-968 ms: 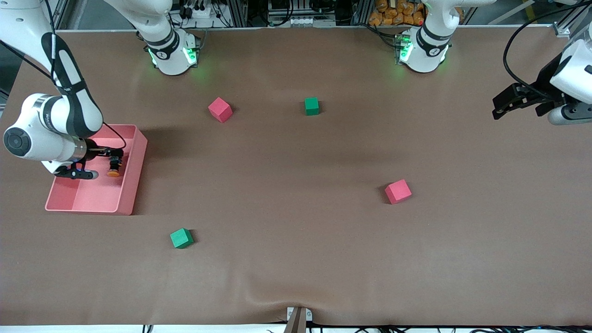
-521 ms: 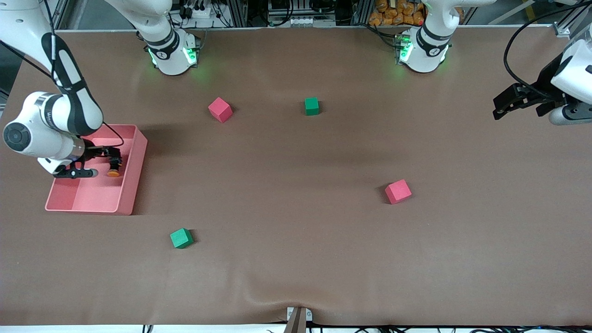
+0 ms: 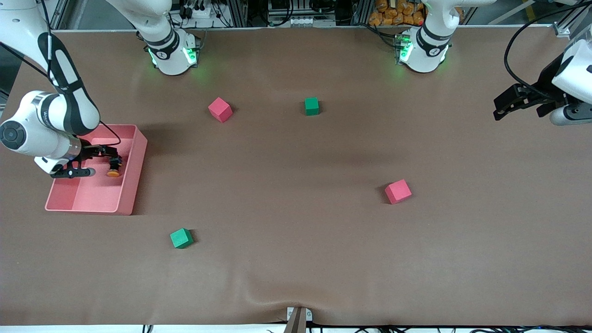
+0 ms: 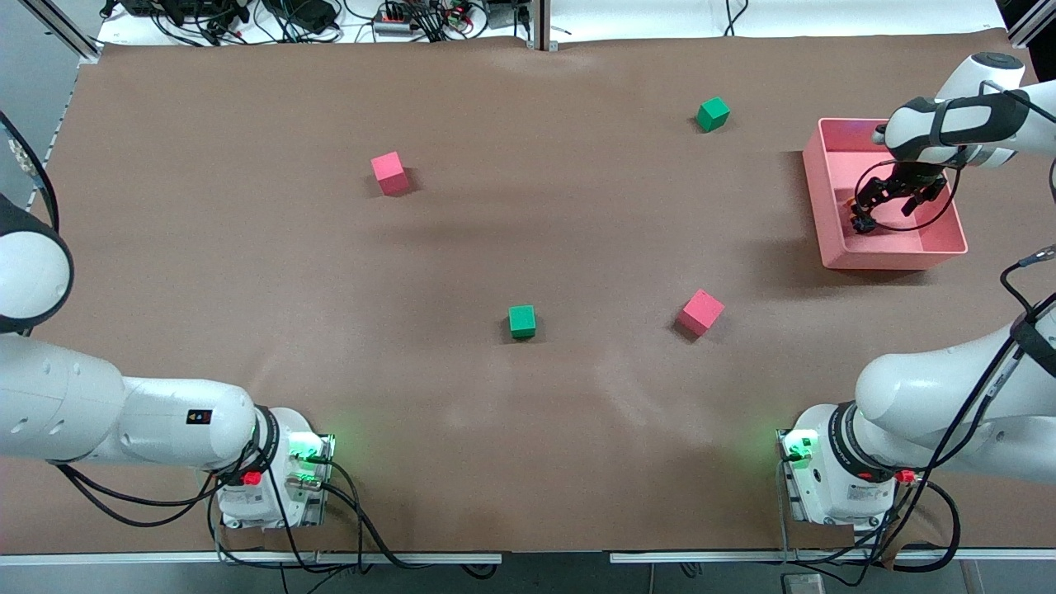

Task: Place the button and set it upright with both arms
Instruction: 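Lower the right gripper around the button base and close it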

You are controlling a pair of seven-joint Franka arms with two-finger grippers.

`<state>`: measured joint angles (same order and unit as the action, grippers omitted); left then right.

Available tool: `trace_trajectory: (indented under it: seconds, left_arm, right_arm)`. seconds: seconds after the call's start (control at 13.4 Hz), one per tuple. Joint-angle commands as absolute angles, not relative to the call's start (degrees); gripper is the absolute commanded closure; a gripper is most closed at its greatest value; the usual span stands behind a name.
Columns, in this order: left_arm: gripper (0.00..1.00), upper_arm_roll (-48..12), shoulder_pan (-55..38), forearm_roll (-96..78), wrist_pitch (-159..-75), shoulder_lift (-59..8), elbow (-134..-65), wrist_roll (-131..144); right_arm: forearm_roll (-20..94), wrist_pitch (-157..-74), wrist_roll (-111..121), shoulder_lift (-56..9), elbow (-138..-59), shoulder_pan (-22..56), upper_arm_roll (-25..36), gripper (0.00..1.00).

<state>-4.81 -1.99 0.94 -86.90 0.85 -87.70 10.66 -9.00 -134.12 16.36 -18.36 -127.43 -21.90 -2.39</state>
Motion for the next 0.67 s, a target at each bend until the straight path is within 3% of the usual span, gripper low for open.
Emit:
trace_trajectory:
  seconds: [0.0,0.6]
  left_arm:
    - [0.00,-4.9,-2.0,1.0,-87.1,1.1,-87.1,9.5]
    - [0.00,-5.1,-2.2,1.3,-87.5,1.0,-86.7,9.7]
  right_arm:
    - [-9.5,-136.1,17.5,-20.6,-125.8,-22.3,-2.7,0.00]
    - [-9.4,-135.9,17.4,-22.2,-126.0,-22.3,-2.7,0.00]
